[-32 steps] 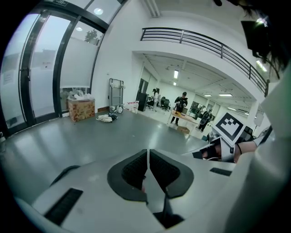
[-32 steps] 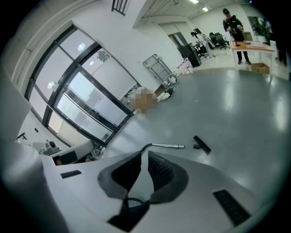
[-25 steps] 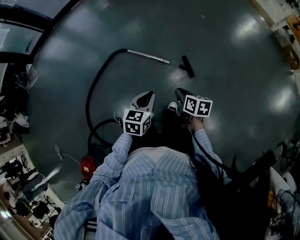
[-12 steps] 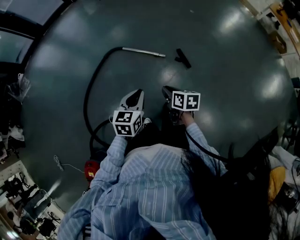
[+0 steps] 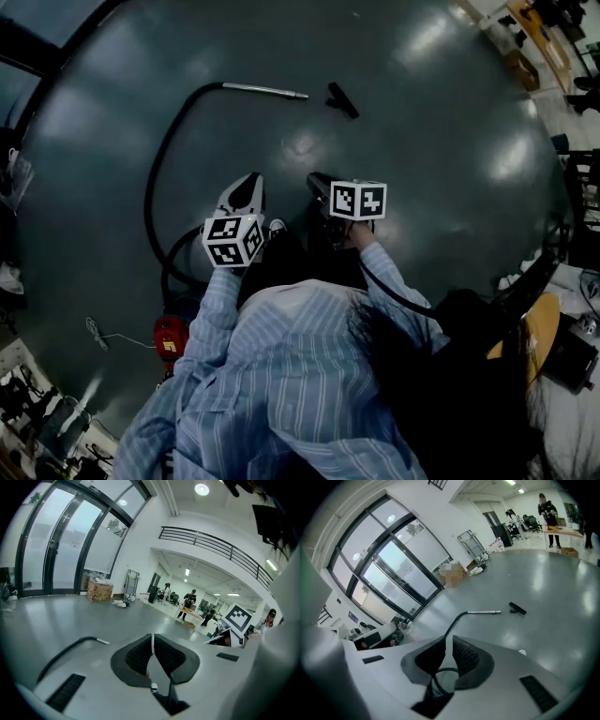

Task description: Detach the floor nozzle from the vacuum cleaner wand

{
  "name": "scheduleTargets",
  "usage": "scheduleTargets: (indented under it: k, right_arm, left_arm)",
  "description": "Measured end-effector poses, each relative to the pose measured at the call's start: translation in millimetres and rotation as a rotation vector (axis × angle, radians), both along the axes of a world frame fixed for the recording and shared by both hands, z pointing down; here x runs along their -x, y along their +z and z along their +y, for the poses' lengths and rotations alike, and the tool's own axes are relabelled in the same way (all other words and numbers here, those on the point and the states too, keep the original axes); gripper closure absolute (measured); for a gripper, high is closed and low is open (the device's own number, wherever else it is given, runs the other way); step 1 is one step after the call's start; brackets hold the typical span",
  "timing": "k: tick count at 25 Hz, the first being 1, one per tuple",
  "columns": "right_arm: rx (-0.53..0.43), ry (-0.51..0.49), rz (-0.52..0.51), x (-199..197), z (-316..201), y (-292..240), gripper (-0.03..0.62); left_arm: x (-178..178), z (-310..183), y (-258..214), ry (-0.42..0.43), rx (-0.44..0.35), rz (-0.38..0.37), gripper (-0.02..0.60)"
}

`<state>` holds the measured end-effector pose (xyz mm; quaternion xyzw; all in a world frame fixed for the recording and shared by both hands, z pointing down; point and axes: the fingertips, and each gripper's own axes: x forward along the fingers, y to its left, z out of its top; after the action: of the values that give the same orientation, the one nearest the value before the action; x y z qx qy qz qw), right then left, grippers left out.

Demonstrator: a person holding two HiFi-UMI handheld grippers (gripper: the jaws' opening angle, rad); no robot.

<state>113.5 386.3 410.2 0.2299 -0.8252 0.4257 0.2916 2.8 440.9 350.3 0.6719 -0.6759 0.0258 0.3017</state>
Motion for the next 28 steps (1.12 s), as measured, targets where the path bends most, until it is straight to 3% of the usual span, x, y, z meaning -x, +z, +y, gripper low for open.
scheduleTargets:
  k: [8, 13, 21, 24, 28]
  right_arm:
    - [-0.042, -0.036, 0.012, -31, 18, -17, 0.542]
    - [-0.076, -0.065, -0.012, -68, 20, -26, 0.542]
    - [-0.082, -0.105, -0.005, -171, 33, -21, 0.542]
    - [-0.084, -0.117, -0.014, -206, 32, -24, 0.542]
    - [-0.083, -0.125, -0.052, -226, 32, -32, 0.542]
  left_arm:
    - [-24, 7, -15, -0.033, -0.061, 0.027, 0.560]
    - [-58, 5, -27, -0.060, -0.093, 0.013, 0.560]
    - [-174, 22, -21, -0.101, -0.063, 0.104, 0.560]
    - [-220, 25, -25, -0.073, -0.042, 0.065, 0.560]
    - [-251, 26, -33, -0.043, -0.039, -0.011, 0.560]
